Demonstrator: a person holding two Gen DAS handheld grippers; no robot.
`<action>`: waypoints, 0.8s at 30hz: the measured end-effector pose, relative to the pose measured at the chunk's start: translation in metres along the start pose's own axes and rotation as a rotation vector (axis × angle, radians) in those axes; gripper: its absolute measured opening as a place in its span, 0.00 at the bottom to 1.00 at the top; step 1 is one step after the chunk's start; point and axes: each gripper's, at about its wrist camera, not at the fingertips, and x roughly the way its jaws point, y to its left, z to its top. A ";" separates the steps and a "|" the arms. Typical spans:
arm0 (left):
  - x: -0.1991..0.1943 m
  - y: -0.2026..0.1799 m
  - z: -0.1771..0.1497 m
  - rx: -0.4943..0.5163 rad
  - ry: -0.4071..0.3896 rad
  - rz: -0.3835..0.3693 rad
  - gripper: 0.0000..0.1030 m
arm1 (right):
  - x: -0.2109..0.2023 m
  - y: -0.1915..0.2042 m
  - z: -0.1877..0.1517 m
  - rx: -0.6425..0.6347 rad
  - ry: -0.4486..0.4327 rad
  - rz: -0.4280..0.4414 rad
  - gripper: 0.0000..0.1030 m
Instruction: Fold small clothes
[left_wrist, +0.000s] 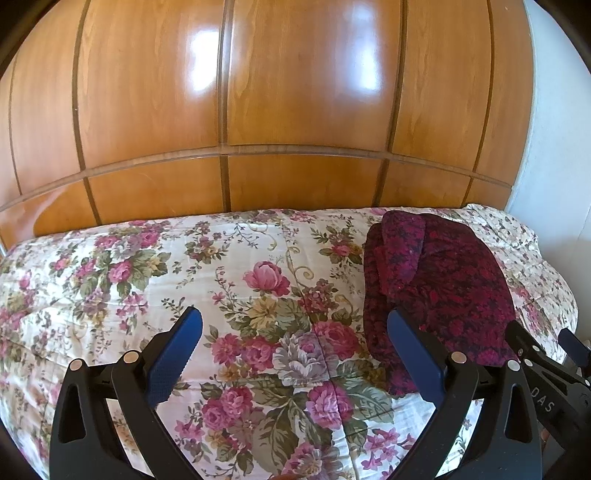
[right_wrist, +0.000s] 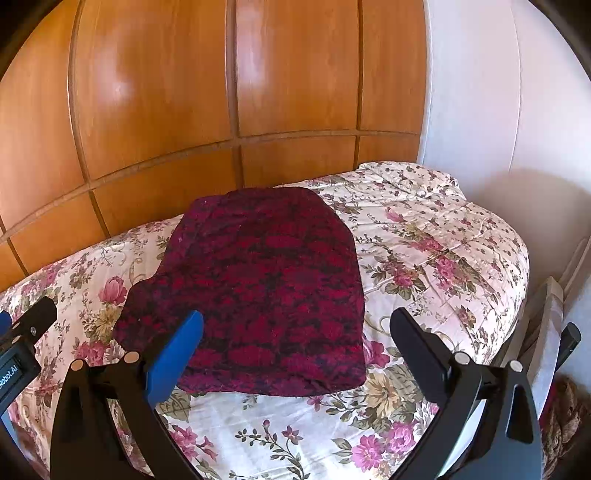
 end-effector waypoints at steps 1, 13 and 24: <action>-0.001 0.000 0.000 0.002 -0.005 0.002 0.96 | 0.000 0.000 0.000 -0.001 0.000 0.001 0.98; 0.000 -0.001 -0.007 0.019 0.005 -0.012 0.96 | 0.003 0.002 -0.004 -0.005 0.015 0.003 0.98; 0.007 0.003 -0.008 0.013 0.013 0.014 0.96 | 0.010 0.008 -0.010 -0.037 0.039 0.019 0.98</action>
